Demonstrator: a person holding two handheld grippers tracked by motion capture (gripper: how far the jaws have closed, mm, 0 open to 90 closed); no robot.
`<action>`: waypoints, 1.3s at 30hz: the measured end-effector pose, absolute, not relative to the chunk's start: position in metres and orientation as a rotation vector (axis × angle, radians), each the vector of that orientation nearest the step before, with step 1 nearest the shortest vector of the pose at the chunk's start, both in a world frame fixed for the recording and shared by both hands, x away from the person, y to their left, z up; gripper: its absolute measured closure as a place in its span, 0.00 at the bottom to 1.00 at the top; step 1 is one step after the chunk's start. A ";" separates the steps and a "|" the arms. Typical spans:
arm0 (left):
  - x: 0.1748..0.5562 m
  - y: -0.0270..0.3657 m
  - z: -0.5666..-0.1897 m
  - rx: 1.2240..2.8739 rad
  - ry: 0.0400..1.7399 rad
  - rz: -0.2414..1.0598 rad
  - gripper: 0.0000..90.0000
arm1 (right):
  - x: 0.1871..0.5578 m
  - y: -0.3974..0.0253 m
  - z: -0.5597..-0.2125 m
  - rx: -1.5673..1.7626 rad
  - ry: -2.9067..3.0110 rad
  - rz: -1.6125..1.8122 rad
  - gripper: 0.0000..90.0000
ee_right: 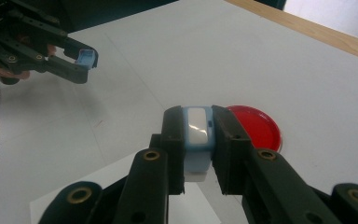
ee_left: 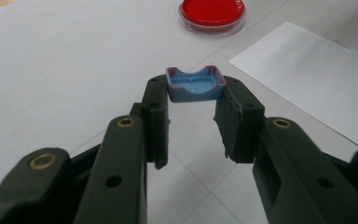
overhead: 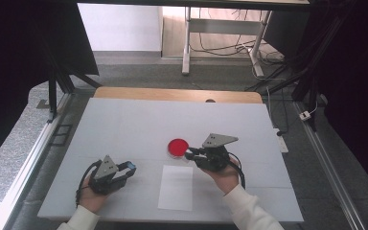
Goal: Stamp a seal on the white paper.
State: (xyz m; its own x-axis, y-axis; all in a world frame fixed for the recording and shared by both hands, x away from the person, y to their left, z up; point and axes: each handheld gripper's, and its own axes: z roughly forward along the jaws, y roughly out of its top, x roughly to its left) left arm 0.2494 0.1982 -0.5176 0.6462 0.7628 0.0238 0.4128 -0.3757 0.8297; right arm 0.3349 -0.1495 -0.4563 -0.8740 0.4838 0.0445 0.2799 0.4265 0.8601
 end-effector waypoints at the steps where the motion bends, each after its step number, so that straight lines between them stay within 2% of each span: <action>1: 0.249 0.198 -0.518 2.011 0.916 0.519 0.72 | 0.334 -0.150 -0.456 0.669 2.471 1.427 0.84; 17: 0.250 0.199 -0.518 2.010 0.922 0.519 0.72 | 0.320 -0.154 -0.459 0.652 2.500 1.448 0.84; 39: 0.250 0.198 -0.519 2.011 0.918 0.511 0.72 | 0.304 -0.138 -0.472 0.579 2.588 1.398 0.84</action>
State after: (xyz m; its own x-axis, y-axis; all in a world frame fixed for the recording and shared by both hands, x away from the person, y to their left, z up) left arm 0.2500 0.1983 -0.5186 0.6478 0.7616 0.0184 0.4162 -0.3740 0.8288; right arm 0.3045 -0.1384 -0.4722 -0.9154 0.3987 0.0554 0.2648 0.4930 0.8288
